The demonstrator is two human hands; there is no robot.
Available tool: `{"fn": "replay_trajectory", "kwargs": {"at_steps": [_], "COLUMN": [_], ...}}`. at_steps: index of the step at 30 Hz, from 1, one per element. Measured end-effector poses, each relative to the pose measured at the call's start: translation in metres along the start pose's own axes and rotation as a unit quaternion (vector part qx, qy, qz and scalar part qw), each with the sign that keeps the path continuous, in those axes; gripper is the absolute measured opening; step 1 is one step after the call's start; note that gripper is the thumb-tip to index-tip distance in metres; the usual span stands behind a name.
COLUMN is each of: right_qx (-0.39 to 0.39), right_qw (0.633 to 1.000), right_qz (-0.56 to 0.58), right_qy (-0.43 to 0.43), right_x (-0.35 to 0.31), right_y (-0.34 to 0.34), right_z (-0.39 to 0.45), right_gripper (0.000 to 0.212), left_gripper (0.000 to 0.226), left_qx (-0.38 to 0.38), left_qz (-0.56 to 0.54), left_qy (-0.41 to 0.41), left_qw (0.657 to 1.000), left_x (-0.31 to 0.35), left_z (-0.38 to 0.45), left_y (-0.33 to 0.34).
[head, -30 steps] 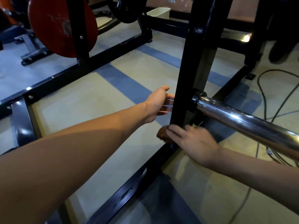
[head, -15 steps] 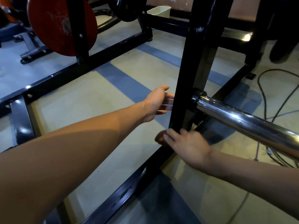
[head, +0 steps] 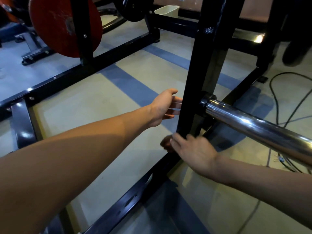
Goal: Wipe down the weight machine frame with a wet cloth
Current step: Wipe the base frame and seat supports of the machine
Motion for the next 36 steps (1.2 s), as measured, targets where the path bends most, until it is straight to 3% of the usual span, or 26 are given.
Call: {"fn": "replay_trajectory", "kwargs": {"at_steps": [3, 6, 9, 11, 14, 15, 17, 21, 24, 26, 28, 30, 33, 36], "right_qx": [-0.056, -0.048, -0.049, -0.033, -0.054, -0.057, -0.040, 0.008, -0.002, -0.056, -0.110, -0.143, -0.141, -0.056], "right_qw": [0.998, 0.999, 0.970, 0.891, 0.689, 0.622, 0.539, 0.454, 0.410, 0.372, 0.360, 0.374, 0.466, 0.536], "right_qz": [-0.016, 0.003, 0.236, 0.443, 0.702, 0.759, 0.821, 0.870, 0.887, 0.903, 0.907, 0.895, 0.841, 0.810], "right_qy": [-0.028, -0.020, 0.033, 0.095, 0.173, 0.181, 0.185, 0.193, 0.211, 0.207, 0.191, 0.198, 0.237, 0.233], "right_x": [-0.005, 0.004, 0.030, 0.044, 0.037, 0.030, 0.023, 0.021, 0.021, 0.018, 0.016, 0.017, 0.025, 0.032], "right_y": [0.029, 0.010, -0.010, -0.017, -0.022, -0.026, -0.033, -0.044, -0.044, -0.041, -0.039, -0.035, -0.026, -0.026], "right_z": [-0.003, 0.000, 0.003, 0.006, 0.003, 0.002, 0.001, 0.005, 0.009, 0.011, 0.011, 0.010, 0.006, 0.006], "right_gripper": [0.062, 0.051, 0.040, 0.029, 0.018, 0.018, 0.021, 0.023, 0.032, 0.045, 0.057, 0.055, 0.038, 0.020], "left_gripper": [0.044, 0.044, 0.047, 0.049, 0.049, 0.051, 0.059, 0.070, 0.061, 0.046, 0.029, 0.018, 0.019, 0.029], "left_qx": [-0.002, -0.013, -0.032, -0.040, -0.073, -0.094, -0.147, -0.222, -0.208, -0.168, -0.139, -0.143, -0.177, -0.204], "left_qz": [0.000, 0.012, 0.064, 0.122, 0.191, 0.214, 0.243, 0.231, 0.212, 0.196, 0.177, 0.175, 0.140, 0.052], "left_qy": [0.003, 0.003, -0.003, -0.011, -0.054, -0.077, -0.119, -0.141, -0.126, -0.108, -0.095, -0.090, -0.092, -0.108], "left_qw": [1.000, 1.000, 0.997, 0.992, 0.977, 0.969, 0.951, 0.937, 0.947, 0.960, 0.970, 0.970, 0.970, 0.972], "left_x": [-0.001, 0.001, 0.007, 0.008, -0.002, -0.007, -0.017, -0.018, -0.014, -0.013, -0.014, -0.015, -0.013, -0.004], "left_z": [-0.003, -0.004, -0.001, 0.003, 0.005, 0.003, -0.004, -0.022, -0.024, -0.016, -0.010, -0.009, -0.016, -0.025], "left_y": [0.002, -0.001, -0.011, -0.020, -0.032, -0.035, -0.039, -0.047, -0.059, -0.066, -0.071, -0.074, -0.077, -0.072]}}
Point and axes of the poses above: each hand's wrist, its own z-axis towards the middle knuckle, its own y-axis out of the palm, x = y × z, the point moved 5 cm from there along z, towards the middle knuckle, and after that the axes turned 4 degrees about z, right-handed, at the moved point
